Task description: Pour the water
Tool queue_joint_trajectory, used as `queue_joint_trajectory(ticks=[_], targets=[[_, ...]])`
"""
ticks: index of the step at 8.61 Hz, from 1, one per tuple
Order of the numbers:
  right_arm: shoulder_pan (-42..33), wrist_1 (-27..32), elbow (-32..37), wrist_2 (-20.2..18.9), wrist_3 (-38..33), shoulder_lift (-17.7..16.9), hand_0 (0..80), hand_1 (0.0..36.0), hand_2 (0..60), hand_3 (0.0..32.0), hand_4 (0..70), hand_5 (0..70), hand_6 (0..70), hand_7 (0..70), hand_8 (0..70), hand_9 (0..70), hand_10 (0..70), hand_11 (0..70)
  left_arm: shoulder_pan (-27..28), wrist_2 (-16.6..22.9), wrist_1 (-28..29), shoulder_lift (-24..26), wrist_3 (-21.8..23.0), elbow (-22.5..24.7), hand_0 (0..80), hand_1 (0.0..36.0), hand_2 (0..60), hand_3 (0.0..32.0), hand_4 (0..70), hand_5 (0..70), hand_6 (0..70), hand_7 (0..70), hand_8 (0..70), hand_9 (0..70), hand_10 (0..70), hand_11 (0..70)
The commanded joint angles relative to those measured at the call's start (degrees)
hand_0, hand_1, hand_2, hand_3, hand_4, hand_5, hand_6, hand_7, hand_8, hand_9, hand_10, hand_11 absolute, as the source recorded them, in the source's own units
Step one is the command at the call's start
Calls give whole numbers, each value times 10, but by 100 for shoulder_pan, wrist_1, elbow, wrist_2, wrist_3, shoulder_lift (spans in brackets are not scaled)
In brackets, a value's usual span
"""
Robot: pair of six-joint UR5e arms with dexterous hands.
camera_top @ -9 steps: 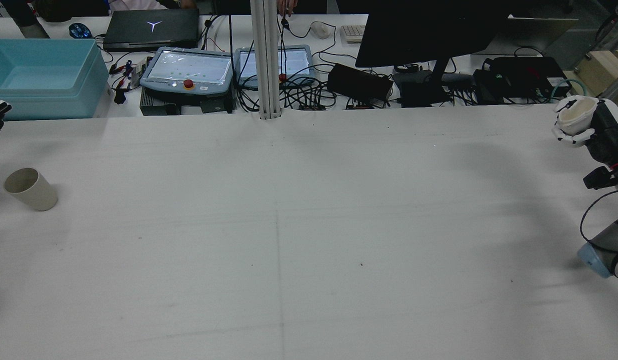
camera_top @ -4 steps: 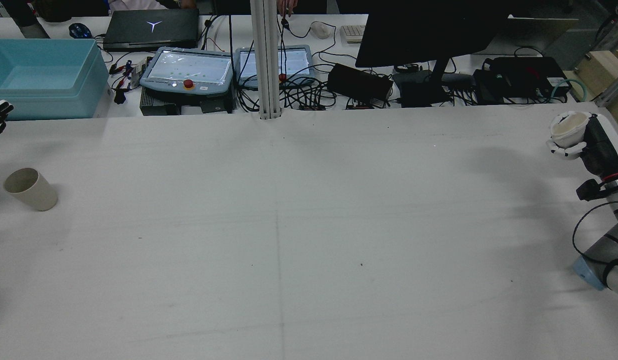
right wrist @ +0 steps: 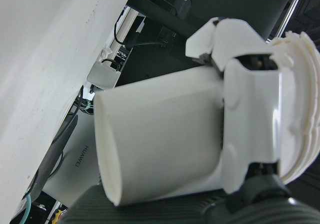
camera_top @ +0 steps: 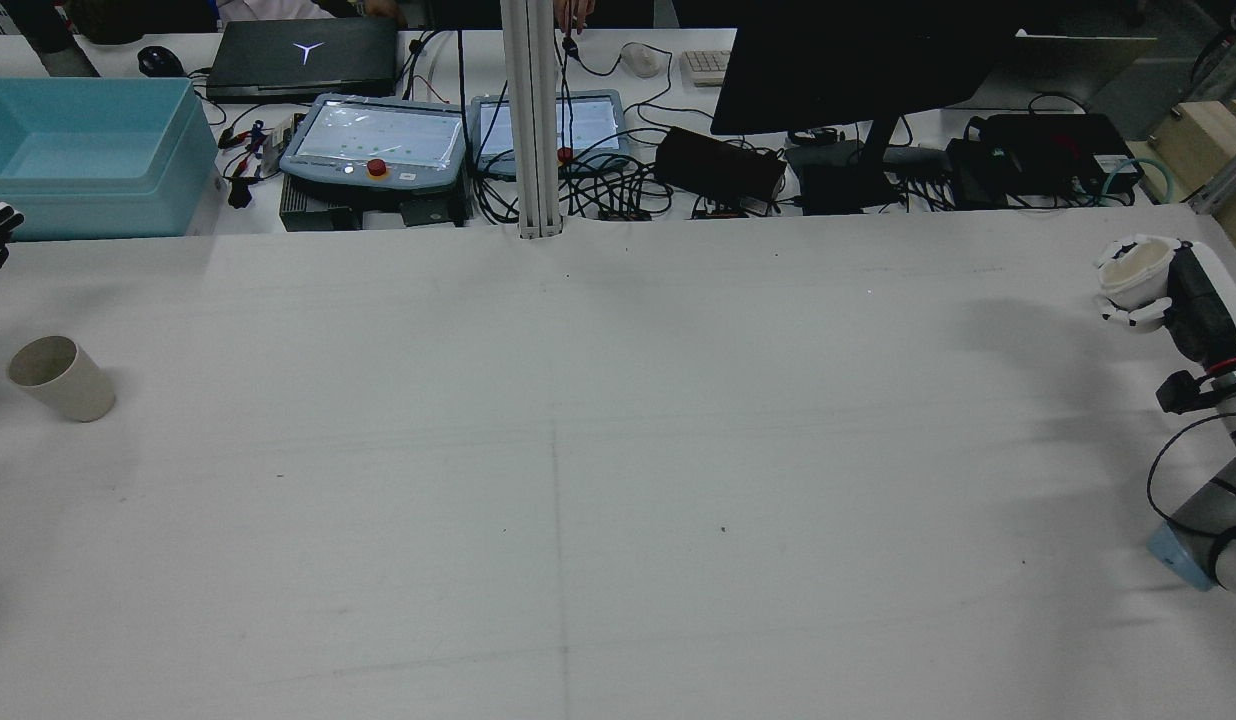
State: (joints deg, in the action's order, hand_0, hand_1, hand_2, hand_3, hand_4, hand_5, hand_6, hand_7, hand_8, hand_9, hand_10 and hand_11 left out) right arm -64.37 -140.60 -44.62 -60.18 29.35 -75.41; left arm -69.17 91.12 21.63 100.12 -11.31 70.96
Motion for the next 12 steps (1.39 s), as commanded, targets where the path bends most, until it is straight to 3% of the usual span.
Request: queue_joint_trajectory(ticks=[1,2,3,4,5,6,7,8,9,12], targets=[[21,15,68,15,167,0,694,315,600,0,480,334,700,700,700,700,700,700,17,-6,17,-63,-3,-4,487,0,0,54,240,0,102,69,40,0,0,0],[21,6,68,15,185,-9,683,300,588,0,465,325,700,700,700,700,700,700,17,-6,17,-89,-3,5,484,0,0,54,241,0,102,70,40,0,0,0],[47,6,68,76,246,-18,708,276,437,0,462,301,700,700,700,700,635,700,17,-6,26,-106,-3,-4,487,0,0,54,242,0,103,71,40,0,0,0],[91,6,111,94,334,-18,688,248,278,0,405,264,700,700,700,700,494,700,17,-6,26,-107,-3,-4,491,0,0,56,239,0,103,71,40,0,0,0],[135,15,251,120,352,-1,655,236,210,0,359,235,669,628,648,700,357,520,17,-6,26,-107,-3,-12,488,0,0,58,239,0,102,70,40,0,0,0],[179,15,261,164,352,-9,625,220,142,0,313,198,580,516,537,676,184,284,17,-6,26,-107,-3,-21,490,0,0,66,236,0,101,70,41,0,0,0],[180,15,261,165,352,-18,612,201,54,0,262,176,519,459,474,588,90,147,17,-6,35,-107,-3,-21,489,0,0,64,236,0,101,70,41,0,0,0],[180,15,261,165,352,-18,597,182,0,0,222,156,465,403,403,490,30,60,9,-6,35,-115,-3,-21,489,0,0,66,235,0,101,70,41,0,0,0],[180,15,261,165,352,-18,586,168,0,0,206,144,439,381,359,437,2,13,17,-6,43,-159,-3,5,485,0,0,66,234,0,101,69,41,0,0,0],[197,6,261,165,343,-27,571,154,0,0,124,120,359,299,248,288,0,0,17,-6,52,-203,-3,-4,490,0,0,68,233,0,100,69,40,0,0,0]])
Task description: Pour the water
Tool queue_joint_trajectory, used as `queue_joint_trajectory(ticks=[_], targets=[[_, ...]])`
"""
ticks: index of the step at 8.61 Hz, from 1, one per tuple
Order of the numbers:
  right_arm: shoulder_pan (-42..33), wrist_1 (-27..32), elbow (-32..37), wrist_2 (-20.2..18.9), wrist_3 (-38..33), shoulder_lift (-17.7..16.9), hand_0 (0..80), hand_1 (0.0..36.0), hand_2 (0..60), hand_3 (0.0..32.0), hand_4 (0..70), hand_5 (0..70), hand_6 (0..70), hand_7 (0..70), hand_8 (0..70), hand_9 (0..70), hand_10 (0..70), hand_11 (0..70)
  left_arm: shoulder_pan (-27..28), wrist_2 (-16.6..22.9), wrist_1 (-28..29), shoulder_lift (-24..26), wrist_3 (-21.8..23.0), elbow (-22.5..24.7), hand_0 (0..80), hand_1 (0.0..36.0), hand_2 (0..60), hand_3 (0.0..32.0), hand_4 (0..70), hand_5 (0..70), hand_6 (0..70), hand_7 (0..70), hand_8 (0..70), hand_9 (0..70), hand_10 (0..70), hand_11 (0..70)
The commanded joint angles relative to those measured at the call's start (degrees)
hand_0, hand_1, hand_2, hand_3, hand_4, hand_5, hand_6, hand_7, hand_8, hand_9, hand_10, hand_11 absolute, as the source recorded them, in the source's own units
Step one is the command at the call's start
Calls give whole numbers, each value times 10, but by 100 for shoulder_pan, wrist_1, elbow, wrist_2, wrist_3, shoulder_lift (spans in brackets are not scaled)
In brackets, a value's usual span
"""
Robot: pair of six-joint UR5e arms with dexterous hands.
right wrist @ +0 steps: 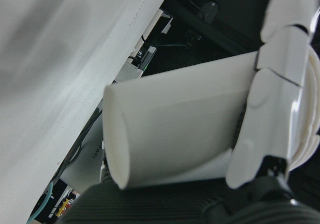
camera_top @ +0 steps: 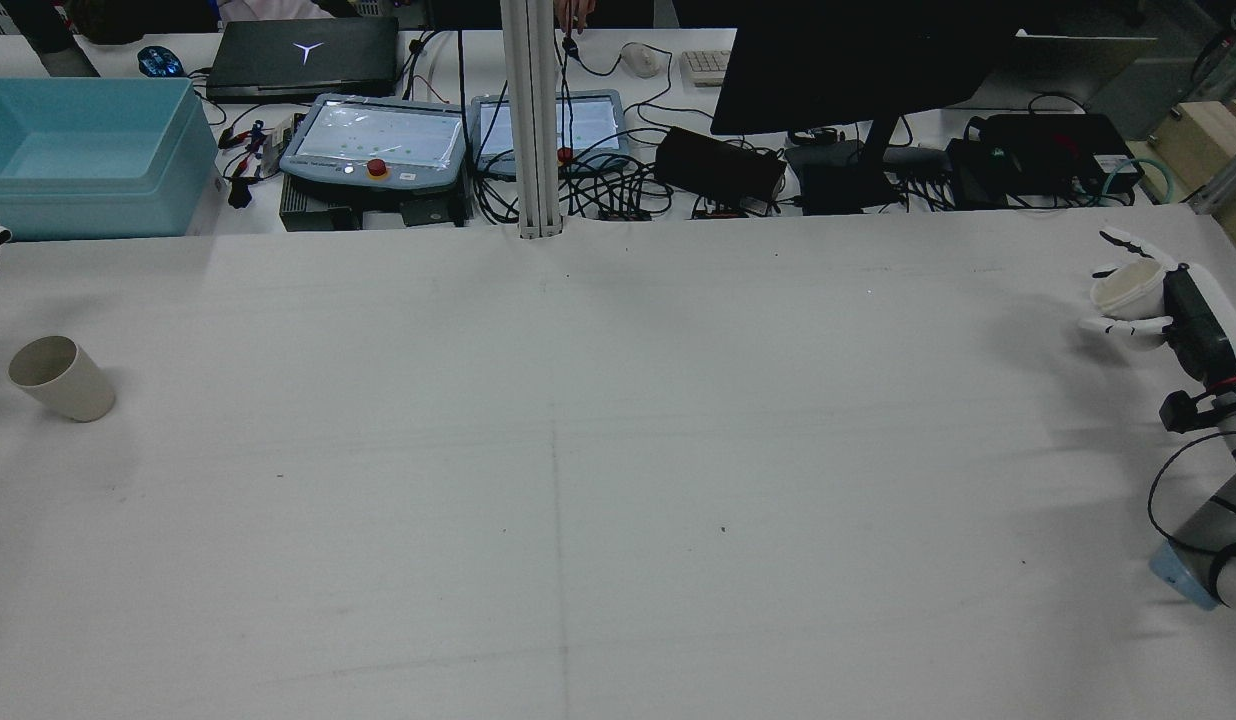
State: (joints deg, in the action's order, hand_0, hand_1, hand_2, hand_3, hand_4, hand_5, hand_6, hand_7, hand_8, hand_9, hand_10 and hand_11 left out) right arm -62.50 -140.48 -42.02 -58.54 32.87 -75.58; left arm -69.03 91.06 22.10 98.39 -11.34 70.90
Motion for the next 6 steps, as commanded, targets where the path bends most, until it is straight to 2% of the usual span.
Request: queue_joint_trajectory(ticks=[1,2,3,4,6], targets=[[9,-6,1,1,-9,-18,563,152,0,0,86,112,323,253,209,231,0,0,4,0,5,-22,0,2,489,0,0,72,232,0,100,69,40,0,0,0],[9,-6,1,1,-17,-27,556,148,0,0,53,99,275,186,148,142,0,0,4,0,5,-31,0,2,485,0,0,72,233,0,100,69,40,0,0,0],[9,-6,1,-8,-9,-27,547,144,0,0,25,91,245,143,113,91,0,0,4,0,5,-31,0,2,489,0,0,70,235,0,101,70,40,0,0,0],[9,-6,-8,-8,-17,-36,539,142,0,0,1,88,235,134,106,82,0,0,4,0,5,-57,0,11,489,0,0,70,235,0,101,70,40,0,0,0],[9,-6,-16,-8,-78,-44,531,140,0,0,0,82,198,82,78,40,0,0,-5,0,22,-66,9,37,487,0,0,76,231,0,99,68,39,0,0,0]])
